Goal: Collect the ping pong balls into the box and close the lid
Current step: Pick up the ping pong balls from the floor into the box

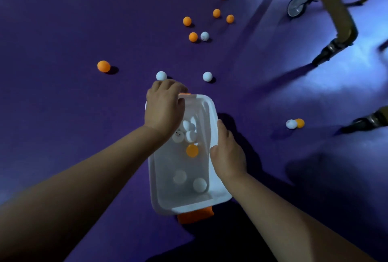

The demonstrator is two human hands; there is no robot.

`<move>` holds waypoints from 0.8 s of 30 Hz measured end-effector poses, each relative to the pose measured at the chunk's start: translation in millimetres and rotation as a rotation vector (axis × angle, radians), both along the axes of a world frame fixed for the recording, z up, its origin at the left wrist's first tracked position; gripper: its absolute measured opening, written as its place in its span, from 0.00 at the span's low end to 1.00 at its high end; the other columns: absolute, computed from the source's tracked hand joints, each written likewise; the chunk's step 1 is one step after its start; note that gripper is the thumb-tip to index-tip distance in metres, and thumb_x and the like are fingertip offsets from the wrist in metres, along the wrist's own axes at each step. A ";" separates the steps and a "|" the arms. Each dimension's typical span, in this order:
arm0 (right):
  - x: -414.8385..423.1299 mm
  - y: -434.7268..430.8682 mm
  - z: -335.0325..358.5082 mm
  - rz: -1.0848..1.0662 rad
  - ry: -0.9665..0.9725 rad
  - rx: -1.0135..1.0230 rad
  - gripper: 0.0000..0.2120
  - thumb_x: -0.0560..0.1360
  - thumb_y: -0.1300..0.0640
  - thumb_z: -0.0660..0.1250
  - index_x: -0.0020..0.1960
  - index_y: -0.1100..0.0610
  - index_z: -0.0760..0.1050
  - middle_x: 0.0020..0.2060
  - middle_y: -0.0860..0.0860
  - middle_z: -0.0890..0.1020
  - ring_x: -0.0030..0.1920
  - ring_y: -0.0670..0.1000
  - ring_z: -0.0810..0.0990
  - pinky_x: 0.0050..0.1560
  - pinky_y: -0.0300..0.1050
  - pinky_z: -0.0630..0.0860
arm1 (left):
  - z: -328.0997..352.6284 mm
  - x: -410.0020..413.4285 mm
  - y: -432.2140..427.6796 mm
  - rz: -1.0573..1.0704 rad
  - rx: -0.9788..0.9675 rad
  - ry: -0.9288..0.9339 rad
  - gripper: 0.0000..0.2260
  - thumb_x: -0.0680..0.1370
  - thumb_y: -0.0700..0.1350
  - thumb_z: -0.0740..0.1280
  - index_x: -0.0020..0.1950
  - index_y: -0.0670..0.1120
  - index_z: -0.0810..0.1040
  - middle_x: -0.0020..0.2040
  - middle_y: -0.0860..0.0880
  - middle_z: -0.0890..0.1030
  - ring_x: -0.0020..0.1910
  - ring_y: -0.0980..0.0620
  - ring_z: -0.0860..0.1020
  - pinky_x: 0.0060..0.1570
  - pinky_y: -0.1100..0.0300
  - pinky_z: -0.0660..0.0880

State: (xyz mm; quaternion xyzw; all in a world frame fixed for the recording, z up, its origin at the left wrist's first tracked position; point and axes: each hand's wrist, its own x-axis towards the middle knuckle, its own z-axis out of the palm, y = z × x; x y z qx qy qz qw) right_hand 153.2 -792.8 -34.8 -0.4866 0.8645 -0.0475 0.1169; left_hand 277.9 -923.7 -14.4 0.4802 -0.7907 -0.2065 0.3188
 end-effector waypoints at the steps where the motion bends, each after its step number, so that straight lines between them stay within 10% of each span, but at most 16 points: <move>1: 0.4 -0.6 0.2 -0.005 -0.010 0.000 0.29 0.78 0.61 0.55 0.76 0.51 0.48 0.64 0.56 0.72 0.53 0.58 0.78 0.42 0.45 0.70 | 1.1 -4.7 -6.1 -0.015 -0.011 0.010 0.10 0.71 0.36 0.67 0.51 0.45 0.81 0.52 0.46 0.81 0.55 0.42 0.74 0.53 0.51 0.67; 8: -10.1 -10.4 15.4 0.097 -0.115 -0.043 0.30 0.78 0.56 0.61 0.75 0.48 0.53 0.67 0.51 0.73 0.63 0.54 0.74 0.59 0.45 0.69 | 3.7 -12.8 -45.9 -0.140 -0.021 0.070 0.11 0.73 0.37 0.67 0.53 0.46 0.81 0.52 0.47 0.81 0.55 0.44 0.73 0.51 0.56 0.67; 24: -105.8 -65.1 90.5 0.240 0.177 0.457 0.21 0.76 0.57 0.62 0.68 0.50 0.68 0.63 0.51 0.76 0.62 0.53 0.74 0.61 0.45 0.69 | -1.2 -36.6 -45.3 -0.354 0.158 -0.041 0.12 0.75 0.43 0.64 0.58 0.48 0.78 0.52 0.47 0.80 0.57 0.43 0.71 0.53 0.51 0.67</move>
